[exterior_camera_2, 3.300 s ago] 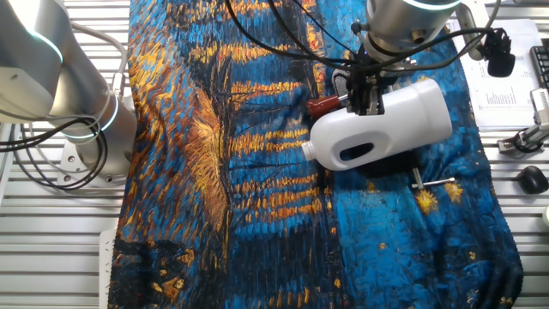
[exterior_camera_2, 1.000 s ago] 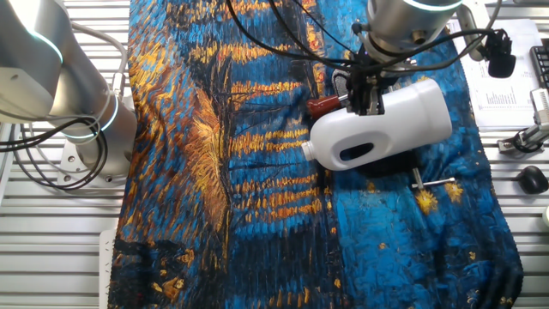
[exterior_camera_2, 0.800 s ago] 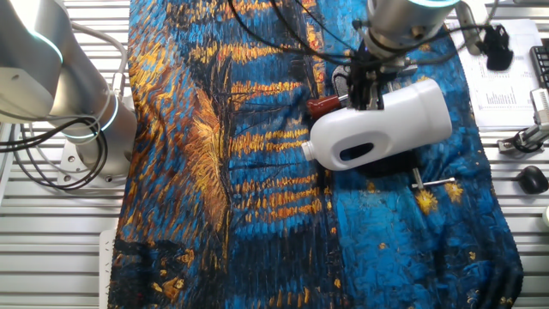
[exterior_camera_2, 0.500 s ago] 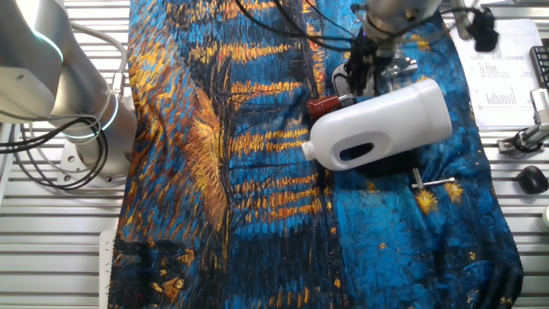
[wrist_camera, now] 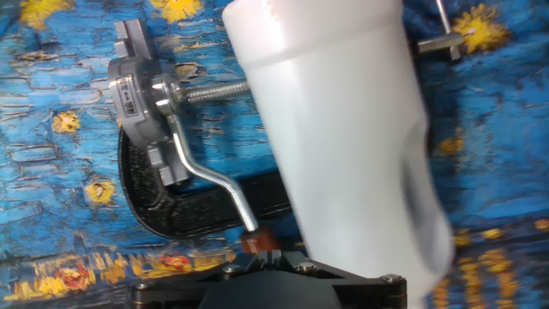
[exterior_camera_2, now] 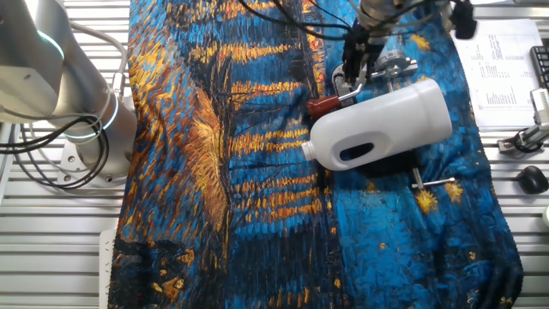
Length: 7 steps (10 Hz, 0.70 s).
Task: Pull up the lever
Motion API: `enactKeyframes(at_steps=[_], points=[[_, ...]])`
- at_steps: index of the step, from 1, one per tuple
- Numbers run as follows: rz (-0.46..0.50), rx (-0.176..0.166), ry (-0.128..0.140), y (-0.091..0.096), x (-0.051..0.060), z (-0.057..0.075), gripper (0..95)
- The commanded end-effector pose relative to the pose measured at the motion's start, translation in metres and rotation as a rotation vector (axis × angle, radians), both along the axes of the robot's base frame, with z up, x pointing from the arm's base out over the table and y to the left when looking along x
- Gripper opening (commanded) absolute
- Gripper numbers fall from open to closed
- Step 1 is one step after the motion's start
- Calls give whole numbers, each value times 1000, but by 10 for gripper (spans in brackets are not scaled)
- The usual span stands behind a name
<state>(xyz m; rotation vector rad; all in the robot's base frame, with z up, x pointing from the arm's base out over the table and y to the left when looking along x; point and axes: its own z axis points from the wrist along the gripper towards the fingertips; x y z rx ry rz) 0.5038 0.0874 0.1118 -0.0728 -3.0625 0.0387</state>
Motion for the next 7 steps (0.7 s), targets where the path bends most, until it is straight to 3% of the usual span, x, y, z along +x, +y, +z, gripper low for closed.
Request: enactKeyframes(at_steps=[1, 4, 7], points=[[-10, -3, -2, 0, 0, -12, 0], [1, -14, -12, 2, 1, -29, 0], [46, -11, -11, 5, 0, -28, 0]])
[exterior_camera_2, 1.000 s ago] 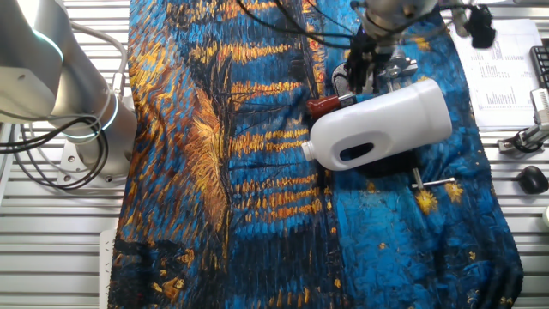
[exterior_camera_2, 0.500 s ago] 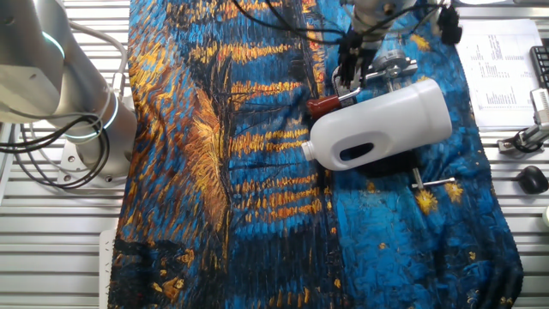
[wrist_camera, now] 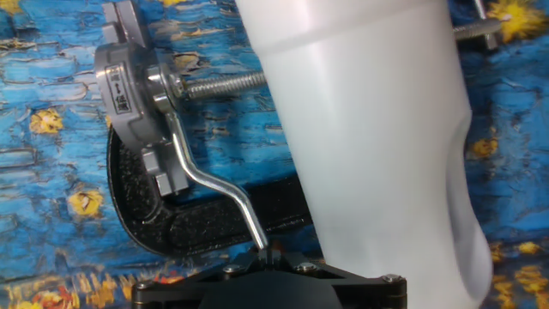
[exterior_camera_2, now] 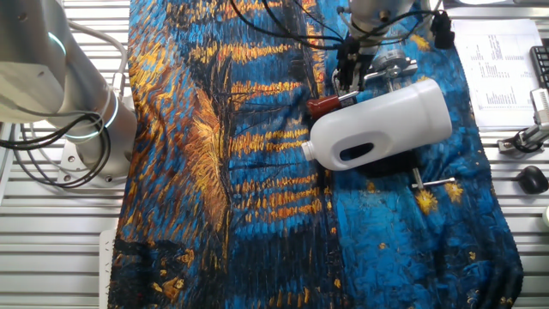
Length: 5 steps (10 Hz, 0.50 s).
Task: Pull up the lever
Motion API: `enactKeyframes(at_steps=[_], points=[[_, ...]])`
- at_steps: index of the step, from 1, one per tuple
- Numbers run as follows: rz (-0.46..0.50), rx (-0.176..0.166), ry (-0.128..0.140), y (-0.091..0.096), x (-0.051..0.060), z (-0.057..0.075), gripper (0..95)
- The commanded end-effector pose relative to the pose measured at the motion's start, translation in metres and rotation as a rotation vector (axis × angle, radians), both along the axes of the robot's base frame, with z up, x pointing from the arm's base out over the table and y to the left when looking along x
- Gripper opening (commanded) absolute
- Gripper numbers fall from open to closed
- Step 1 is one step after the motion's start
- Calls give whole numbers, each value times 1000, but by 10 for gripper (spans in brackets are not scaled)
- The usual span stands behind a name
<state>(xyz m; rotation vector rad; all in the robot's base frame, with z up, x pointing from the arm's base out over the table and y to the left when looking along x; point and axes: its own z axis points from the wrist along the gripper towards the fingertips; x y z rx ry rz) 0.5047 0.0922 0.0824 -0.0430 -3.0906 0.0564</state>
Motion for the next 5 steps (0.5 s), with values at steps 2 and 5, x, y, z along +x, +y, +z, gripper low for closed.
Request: enactKeyframes(at_steps=[2, 5], points=[[44, 4, 26, 0, -1, 1, 0], [47, 3, 29, 0, -1, 2, 0]])
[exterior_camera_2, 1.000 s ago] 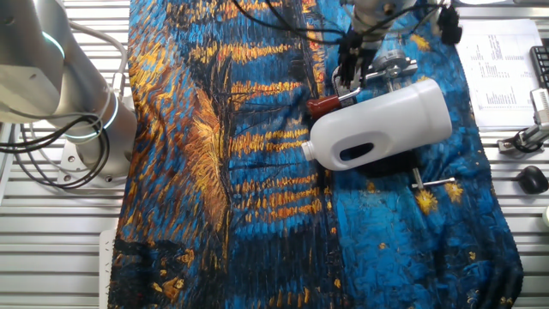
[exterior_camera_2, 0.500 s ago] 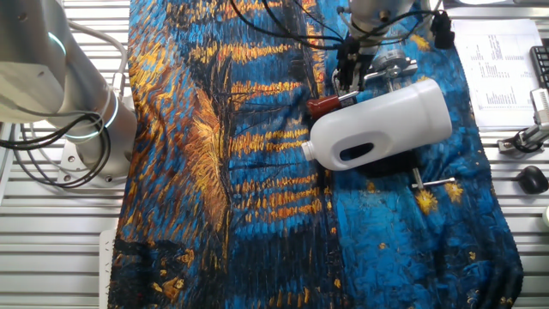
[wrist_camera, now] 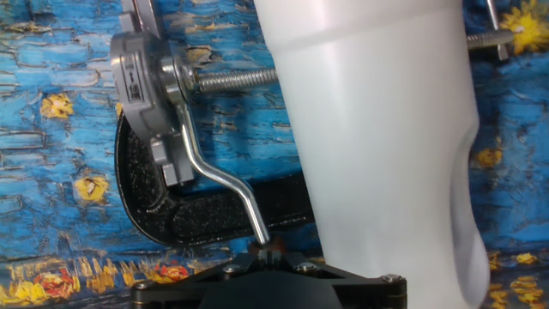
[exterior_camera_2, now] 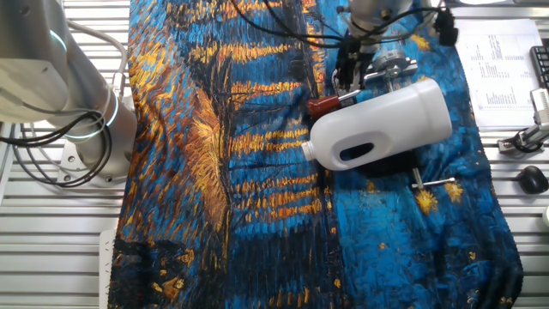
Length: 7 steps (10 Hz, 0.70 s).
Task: Pull up the lever
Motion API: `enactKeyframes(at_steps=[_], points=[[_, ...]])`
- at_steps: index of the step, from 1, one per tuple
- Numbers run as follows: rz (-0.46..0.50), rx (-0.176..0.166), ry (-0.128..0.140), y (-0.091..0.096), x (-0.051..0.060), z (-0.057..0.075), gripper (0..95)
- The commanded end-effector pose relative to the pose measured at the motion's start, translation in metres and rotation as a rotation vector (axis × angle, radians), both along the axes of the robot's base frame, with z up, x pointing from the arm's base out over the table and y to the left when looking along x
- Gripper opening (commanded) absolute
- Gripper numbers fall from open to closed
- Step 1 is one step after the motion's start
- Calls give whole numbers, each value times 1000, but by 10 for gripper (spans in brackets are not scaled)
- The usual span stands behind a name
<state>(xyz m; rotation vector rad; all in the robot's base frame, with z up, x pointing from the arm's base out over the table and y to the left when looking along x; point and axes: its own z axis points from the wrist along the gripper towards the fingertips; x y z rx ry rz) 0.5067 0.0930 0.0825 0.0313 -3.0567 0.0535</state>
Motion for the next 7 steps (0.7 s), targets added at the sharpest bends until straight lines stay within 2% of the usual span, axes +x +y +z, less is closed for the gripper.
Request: enactKeyframes(at_steps=[1, 7], points=[[-2, 1, -6, -1, -3, 2, 0], [7, 5, 0, -1, -3, 2, 0]])
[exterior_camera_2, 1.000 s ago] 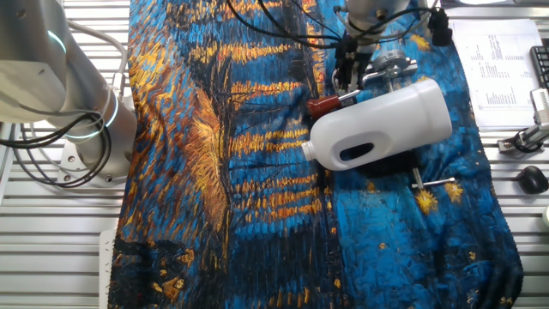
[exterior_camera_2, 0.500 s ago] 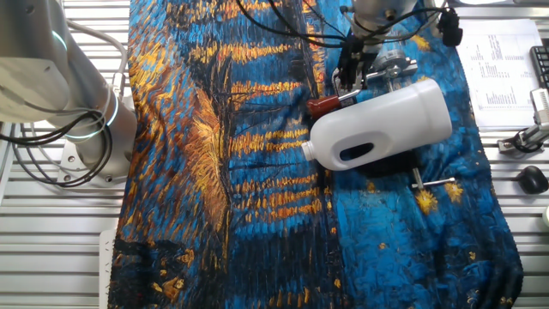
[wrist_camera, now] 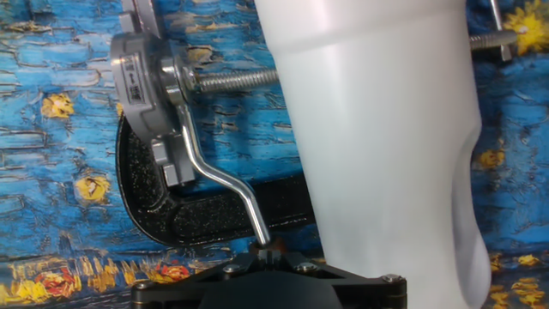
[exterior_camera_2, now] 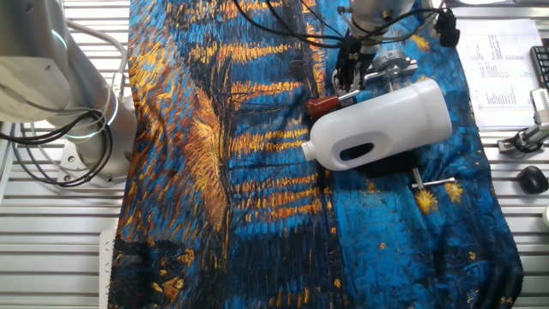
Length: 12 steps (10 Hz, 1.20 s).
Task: Pull up the lever
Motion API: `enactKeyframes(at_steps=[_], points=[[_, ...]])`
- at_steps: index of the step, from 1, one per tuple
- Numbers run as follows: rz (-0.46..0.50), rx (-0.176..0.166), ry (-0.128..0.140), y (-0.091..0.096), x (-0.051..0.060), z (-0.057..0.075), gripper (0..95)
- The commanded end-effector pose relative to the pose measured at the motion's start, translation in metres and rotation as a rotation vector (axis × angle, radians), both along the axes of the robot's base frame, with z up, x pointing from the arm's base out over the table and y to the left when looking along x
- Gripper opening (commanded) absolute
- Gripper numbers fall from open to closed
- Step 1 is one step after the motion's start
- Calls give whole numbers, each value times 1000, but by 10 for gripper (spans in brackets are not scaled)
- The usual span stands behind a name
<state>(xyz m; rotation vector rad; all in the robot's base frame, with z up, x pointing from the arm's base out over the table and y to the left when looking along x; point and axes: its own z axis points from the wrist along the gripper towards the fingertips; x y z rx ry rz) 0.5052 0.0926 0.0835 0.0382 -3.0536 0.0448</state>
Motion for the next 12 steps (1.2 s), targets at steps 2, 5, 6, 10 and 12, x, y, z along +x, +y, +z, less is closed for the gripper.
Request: enactKeyframes(at_steps=[2, 5, 6, 10, 12], points=[[19, 0, -23, -1, -1, 1, 0], [73, 7, -17, -1, -1, 1, 0], [101, 9, -15, -1, -1, 1, 0], [172, -35, -6, 2, -8, -3, 190], [230, -25, -1, 0, -28, -11, 380]])
